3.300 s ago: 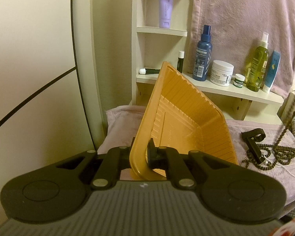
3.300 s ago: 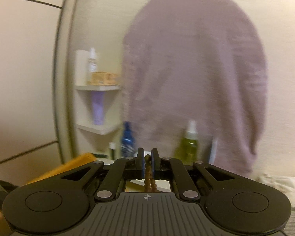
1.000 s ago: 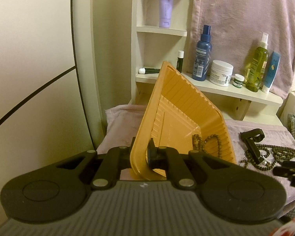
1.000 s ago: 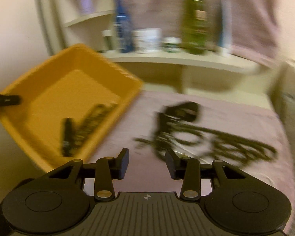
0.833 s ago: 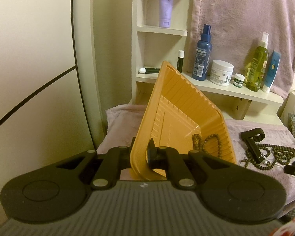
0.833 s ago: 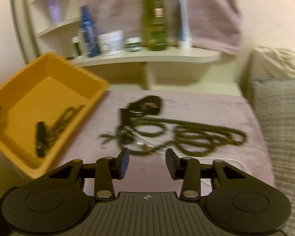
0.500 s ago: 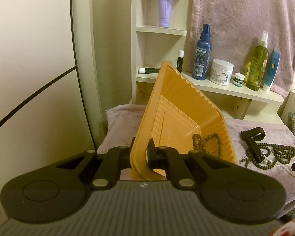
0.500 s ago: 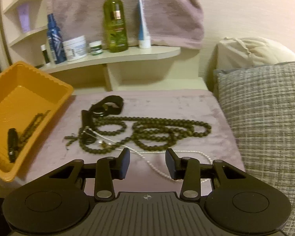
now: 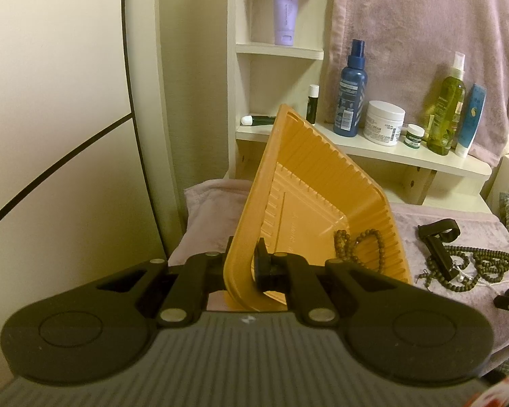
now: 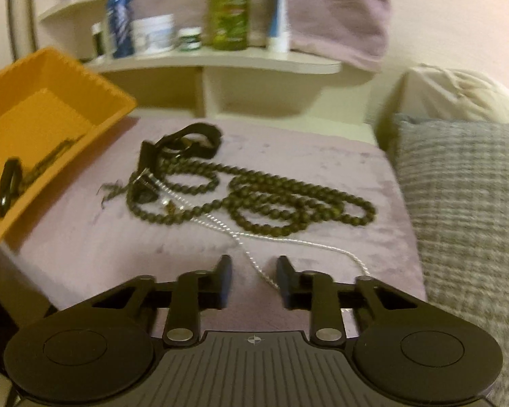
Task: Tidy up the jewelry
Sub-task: 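Move the right gripper to the pile and grasp the white pearl necklace, then lift the pearl necklace and carry it over the orange tray with the right gripper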
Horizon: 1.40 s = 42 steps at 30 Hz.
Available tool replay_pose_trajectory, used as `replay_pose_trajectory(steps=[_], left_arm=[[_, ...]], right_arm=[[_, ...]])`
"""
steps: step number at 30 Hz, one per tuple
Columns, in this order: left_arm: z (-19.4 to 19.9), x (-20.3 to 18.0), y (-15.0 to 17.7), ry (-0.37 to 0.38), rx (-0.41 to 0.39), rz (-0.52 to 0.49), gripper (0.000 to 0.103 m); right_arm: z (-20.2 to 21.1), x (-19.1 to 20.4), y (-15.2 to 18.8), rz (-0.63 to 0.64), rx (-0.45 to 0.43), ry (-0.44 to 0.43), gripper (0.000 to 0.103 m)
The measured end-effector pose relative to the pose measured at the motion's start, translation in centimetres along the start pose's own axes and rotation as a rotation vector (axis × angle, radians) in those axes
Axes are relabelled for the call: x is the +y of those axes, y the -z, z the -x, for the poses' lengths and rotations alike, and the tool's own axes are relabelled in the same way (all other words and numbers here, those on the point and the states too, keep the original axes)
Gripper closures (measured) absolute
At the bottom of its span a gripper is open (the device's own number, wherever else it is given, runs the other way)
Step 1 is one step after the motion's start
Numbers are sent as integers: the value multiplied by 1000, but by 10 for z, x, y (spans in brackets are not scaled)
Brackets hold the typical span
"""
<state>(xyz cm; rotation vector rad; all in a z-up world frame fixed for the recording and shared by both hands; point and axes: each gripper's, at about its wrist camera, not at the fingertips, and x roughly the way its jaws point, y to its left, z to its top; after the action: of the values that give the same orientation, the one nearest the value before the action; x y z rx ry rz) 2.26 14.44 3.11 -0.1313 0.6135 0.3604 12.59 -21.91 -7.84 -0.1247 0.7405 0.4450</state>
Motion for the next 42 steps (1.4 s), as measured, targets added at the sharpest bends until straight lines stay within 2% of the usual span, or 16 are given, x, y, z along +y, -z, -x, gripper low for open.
replay_pose_trajectory(steps=[3,6,7,11,22,33,42], left_arm=[[1,-1,0,-4,1,-1,96],[1,-1,0,-4,0,-2,96],[1,-1,0,-4,1,-1,96],[1,0,-1,-4,1,-2,96],[0,-1,-1,-1,-2,1,96],[1,-2,-2,-1,-2,2,96],[2,-3,-2,1,-3,4,96]], right_arm=[[-6,-2,-2,22,-15,-23,83],[-9,-1,-5,46,-4,-42,100],[-8,1,-6,59,1,-39,101],[3,5,-11,82,-24,-37,101],[62,-2,-54,65,-215,2,101],[119,-5,-99,55,-391,4,101],[145,3,-125,85,-474,-23,101]])
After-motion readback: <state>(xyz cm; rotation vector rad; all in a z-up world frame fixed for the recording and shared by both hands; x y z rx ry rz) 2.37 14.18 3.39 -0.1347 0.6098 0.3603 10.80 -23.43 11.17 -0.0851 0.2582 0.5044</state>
